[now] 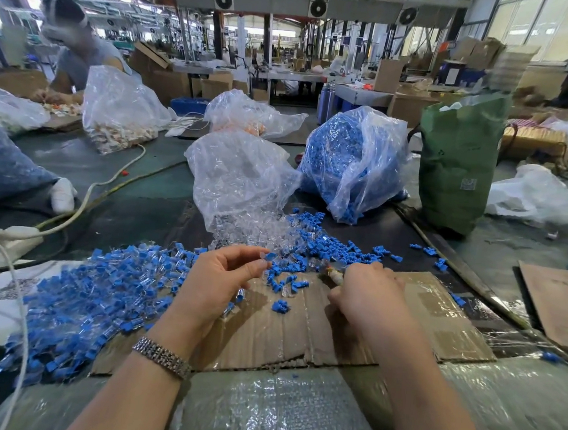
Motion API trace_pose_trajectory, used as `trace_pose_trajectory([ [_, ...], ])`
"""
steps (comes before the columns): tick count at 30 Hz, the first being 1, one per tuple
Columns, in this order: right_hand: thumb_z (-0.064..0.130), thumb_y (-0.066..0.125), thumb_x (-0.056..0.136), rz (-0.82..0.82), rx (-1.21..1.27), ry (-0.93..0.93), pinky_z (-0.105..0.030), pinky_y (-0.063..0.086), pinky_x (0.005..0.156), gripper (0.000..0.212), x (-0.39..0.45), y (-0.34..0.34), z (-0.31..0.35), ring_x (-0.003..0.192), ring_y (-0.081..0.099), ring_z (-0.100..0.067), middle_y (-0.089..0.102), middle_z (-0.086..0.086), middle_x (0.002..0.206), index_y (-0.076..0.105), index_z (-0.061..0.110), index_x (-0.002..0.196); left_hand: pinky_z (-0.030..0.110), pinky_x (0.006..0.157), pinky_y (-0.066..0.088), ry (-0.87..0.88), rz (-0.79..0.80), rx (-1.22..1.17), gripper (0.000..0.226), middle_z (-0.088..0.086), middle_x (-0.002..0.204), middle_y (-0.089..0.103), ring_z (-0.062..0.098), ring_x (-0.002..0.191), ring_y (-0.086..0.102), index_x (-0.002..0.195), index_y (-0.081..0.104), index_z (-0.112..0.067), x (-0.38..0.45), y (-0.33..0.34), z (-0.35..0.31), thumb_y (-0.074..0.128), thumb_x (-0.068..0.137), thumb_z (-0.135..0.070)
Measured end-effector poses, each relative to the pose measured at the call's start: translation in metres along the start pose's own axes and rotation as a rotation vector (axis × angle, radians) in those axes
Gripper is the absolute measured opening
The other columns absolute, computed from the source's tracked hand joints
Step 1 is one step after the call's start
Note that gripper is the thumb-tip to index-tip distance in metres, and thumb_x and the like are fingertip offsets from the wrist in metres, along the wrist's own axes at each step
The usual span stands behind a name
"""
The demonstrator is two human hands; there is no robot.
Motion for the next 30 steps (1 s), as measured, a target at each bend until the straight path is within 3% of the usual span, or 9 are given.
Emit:
trace_pose_trajectory([
  [3, 0.034, 0.060, 0.095, 0.002, 0.118, -0.032, -0.035, 0.046, 0.076, 0.019, 0.003, -0.002, 0.001, 0.100, 0.056, -0.029, 0.054, -0.007, 0.094, 0.060, 0.015, 0.093, 0.028, 0.076, 0.058, -0.030, -0.019, -0.061, 0.027, 0.001, 0.100, 0.079, 0.017, 0.091, 0.072, 0.100, 0.079, -0.037, 0.001, -0.001, 0.002, 0.076, 0.074, -0.038],
  [5, 0.026, 0.059, 0.097, 0.023, 0.241, -0.043, -0.032, 0.039, 0.060, 0.024, 0.005, -0.003, 0.000, 0.082, 0.057, -0.027, 0.057, -0.008, 0.089, 0.050, 0.016, 0.076, 0.034, 0.081, 0.058, -0.061, -0.023, -0.119, 0.024, 0.006, 0.102, 0.078, 0.024, 0.093, 0.070, 0.100, 0.079, -0.033, 0.002, -0.002, 0.005, 0.076, 0.076, -0.033],
  [7, 0.023, 0.056, 0.098, 0.102, 0.427, -0.103, -0.031, 0.039, 0.055, 0.026, 0.003, -0.008, 0.007, 0.068, 0.056, -0.023, 0.061, -0.007, 0.080, 0.050, 0.015, 0.074, 0.029, 0.079, 0.059, -0.079, -0.017, -0.206, 0.023, 0.009, 0.105, 0.078, 0.025, 0.093, 0.070, 0.100, 0.080, -0.028, 0.004, -0.003, 0.006, 0.076, 0.078, -0.027],
  [10, 0.023, 0.054, 0.101, 0.374, 0.753, -0.231, -0.039, 0.058, 0.068, 0.025, -0.009, -0.012, 0.030, 0.062, 0.066, -0.021, 0.065, -0.009, 0.073, 0.058, 0.008, 0.082, 0.026, 0.080, 0.061, -0.094, -0.011, -0.321, 0.028, 0.011, 0.109, 0.077, 0.021, 0.098, 0.073, 0.101, 0.080, -0.022, 0.006, -0.002, 0.006, 0.079, 0.074, -0.025],
  [14, 0.017, 0.052, 0.104, 0.592, 0.838, -0.354, -0.036, 0.059, 0.067, 0.019, -0.026, -0.013, 0.056, 0.067, 0.070, -0.022, 0.069, -0.014, 0.078, 0.060, 0.001, 0.096, 0.022, 0.073, 0.059, -0.098, -0.055, -0.383, 0.030, 0.011, 0.104, 0.078, 0.016, 0.088, 0.074, 0.099, 0.081, -0.019, 0.009, -0.004, 0.007, 0.082, 0.070, -0.022],
  [18, 0.019, 0.053, 0.103, 0.611, 0.837, -0.409, -0.039, 0.059, 0.072, 0.017, -0.031, -0.013, 0.066, 0.067, 0.070, -0.018, 0.071, -0.008, 0.074, 0.059, 0.006, 0.095, 0.021, 0.065, 0.058, -0.099, -0.072, -0.383, 0.021, 0.008, 0.096, 0.079, 0.011, 0.074, 0.072, 0.094, 0.082, -0.021, 0.009, -0.005, 0.007, 0.077, 0.074, -0.017],
  [23, 0.022, 0.053, 0.104, 0.614, 0.854, -0.422, -0.041, 0.060, 0.075, 0.018, -0.029, -0.012, 0.066, 0.065, 0.071, -0.017, 0.072, -0.005, 0.072, 0.059, 0.008, 0.095, 0.025, 0.072, 0.060, -0.090, -0.087, -0.205, 0.025, 0.008, 0.099, 0.079, 0.013, 0.079, 0.069, 0.098, 0.081, -0.022, 0.007, -0.006, 0.004, 0.077, 0.074, -0.025],
  [27, 0.032, 0.052, 0.104, 0.576, 0.854, -0.415, -0.039, 0.062, 0.066, 0.032, -0.028, -0.008, 0.066, 0.061, 0.069, -0.020, 0.068, -0.003, 0.063, 0.063, 0.005, 0.090, 0.021, 0.072, 0.057, -0.071, -0.102, -0.152, 0.026, 0.004, 0.096, 0.079, 0.010, 0.081, 0.070, 0.100, 0.080, -0.020, 0.005, -0.005, 0.001, 0.076, 0.075, -0.023],
  [30, 0.041, 0.053, 0.103, 0.502, 0.801, -0.403, -0.050, 0.060, 0.076, 0.042, -0.027, -0.002, 0.068, 0.064, 0.066, -0.027, 0.065, -0.007, 0.066, 0.064, 0.009, 0.078, 0.023, 0.076, 0.058, -0.072, -0.123, -0.129, 0.020, 0.005, 0.096, 0.079, 0.013, 0.083, 0.070, 0.101, 0.079, -0.018, 0.006, -0.004, 0.002, 0.076, 0.082, -0.013],
])
Point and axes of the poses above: each hand's wrist, its own x-axis towards the middle knuckle, its own y-axis out of the palm, z = x × y, the point moved 6 cm from there along x, towards the middle knuckle
